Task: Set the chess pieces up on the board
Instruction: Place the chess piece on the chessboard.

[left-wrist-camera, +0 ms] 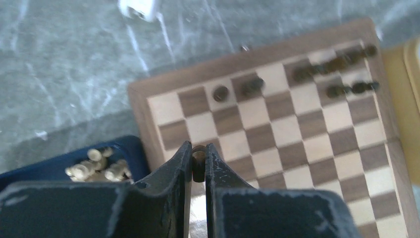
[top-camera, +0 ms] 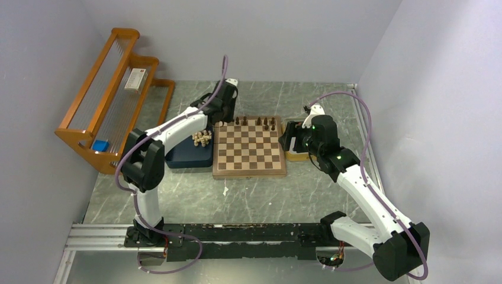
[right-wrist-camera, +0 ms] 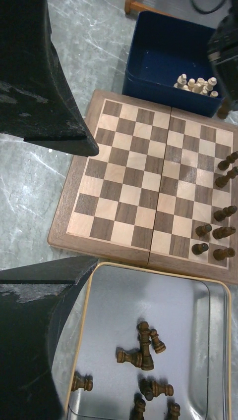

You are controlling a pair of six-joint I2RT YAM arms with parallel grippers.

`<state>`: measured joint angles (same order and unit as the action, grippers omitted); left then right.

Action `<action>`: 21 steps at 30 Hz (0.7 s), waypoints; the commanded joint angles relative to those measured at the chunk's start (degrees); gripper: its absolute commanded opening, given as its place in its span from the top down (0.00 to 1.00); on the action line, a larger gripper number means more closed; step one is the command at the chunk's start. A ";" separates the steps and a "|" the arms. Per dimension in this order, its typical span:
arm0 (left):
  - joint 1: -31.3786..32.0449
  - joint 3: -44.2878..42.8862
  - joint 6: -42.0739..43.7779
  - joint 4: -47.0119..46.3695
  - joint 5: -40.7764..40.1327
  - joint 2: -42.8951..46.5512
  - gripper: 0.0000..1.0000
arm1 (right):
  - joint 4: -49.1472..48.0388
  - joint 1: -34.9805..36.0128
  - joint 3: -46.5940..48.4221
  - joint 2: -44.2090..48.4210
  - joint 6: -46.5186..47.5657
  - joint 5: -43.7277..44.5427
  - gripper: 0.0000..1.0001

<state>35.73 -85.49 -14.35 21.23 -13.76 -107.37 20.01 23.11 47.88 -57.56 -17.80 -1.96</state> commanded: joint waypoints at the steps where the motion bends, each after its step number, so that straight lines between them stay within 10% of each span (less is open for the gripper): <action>1: -4.08 -4.98 0.81 0.02 1.37 -3.26 0.89 | 0.53 0.05 0.54 0.46 0.55 0.64 0.23; 21: -6.28 -10.49 0.20 -3.91 6.15 -13.64 0.89 | 3.00 0.02 3.10 -0.19 0.76 1.81 0.23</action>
<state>29.45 -94.00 -13.52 19.62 -9.93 -119.77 22.20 23.11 49.52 -57.80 -17.69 -0.73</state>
